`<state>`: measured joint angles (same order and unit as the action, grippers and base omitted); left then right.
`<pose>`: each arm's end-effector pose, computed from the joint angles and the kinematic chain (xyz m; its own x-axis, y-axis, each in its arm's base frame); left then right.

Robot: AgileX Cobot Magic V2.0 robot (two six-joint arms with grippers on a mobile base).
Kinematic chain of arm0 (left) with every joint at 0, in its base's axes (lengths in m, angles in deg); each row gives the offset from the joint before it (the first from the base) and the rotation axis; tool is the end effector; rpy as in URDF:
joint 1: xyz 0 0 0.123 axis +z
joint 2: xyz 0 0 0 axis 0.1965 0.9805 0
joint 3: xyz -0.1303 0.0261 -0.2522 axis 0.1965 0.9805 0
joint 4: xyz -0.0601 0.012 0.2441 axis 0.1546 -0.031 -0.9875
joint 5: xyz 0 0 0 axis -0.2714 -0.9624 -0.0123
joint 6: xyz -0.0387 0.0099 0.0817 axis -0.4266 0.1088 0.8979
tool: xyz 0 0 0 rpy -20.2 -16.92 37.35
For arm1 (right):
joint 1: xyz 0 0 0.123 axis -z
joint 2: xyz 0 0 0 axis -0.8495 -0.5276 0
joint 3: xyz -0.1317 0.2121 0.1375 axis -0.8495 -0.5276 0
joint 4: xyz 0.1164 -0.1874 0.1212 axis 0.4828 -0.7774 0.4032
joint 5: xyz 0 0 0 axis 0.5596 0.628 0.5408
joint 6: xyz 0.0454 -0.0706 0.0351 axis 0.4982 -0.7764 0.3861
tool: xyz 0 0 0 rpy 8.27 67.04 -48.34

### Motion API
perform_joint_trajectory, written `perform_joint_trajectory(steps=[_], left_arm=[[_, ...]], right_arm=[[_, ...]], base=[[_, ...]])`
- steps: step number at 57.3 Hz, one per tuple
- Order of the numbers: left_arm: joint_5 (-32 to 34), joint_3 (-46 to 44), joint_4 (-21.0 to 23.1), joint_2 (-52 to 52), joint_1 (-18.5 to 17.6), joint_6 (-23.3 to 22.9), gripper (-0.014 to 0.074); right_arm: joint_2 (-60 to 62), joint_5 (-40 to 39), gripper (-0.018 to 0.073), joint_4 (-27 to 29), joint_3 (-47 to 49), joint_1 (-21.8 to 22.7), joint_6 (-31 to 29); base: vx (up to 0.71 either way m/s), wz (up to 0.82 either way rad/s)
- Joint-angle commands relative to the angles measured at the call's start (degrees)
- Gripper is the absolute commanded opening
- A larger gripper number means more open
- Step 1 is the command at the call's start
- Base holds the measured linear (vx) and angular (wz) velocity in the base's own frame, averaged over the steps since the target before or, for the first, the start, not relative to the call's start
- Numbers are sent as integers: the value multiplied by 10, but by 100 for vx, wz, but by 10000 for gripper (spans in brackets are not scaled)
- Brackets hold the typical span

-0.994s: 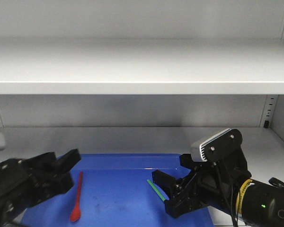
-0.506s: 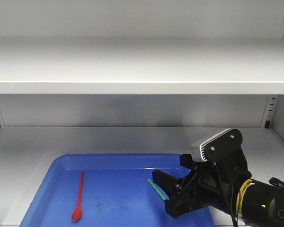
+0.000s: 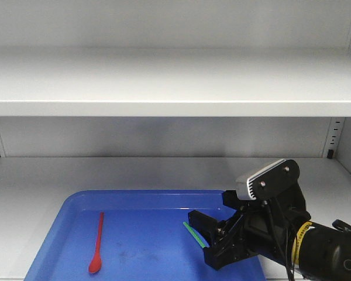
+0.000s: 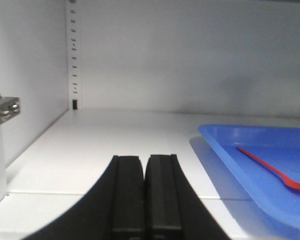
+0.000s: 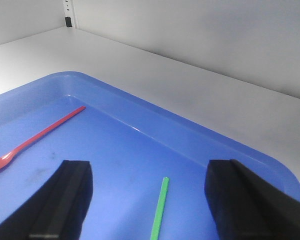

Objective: Sort red and green spoons into left cabinet
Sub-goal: 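Open right gripper to release green spoon and withdraw it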

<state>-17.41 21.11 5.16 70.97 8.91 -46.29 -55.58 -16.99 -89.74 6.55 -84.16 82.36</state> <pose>0.0547 -0.0025 0.2292 0.1109 -0.1040 -0.9884 0.0546 0.9936 -0.0985 0.2555 0.1466 0.2953 -0.2172 -0.1537 -0.9640 -0.6259 0.7797 0.0168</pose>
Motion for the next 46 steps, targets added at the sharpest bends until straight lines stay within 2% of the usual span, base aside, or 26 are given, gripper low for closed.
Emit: perform_joint_trajectory(steps=[1, 8, 14, 46], left_arm=[[58, 17, 0, -29, 7, 1, -6], [62, 45, 6, -21, 7, -3, -6], [41, 43, 5, -22, 7, -2, -6], [42, 43, 5, -21, 7, -2, -6]], right_arm=[[14, -28, 532, 9, 21, 0, -5], [13, -31, 532, 8, 20, 0, -5], [10, -29, 532, 7, 20, 0, -5], [7, -29, 532, 7, 20, 0, -5]], base=[[0, 0], [0, 0], [0, 0], [0, 0]])
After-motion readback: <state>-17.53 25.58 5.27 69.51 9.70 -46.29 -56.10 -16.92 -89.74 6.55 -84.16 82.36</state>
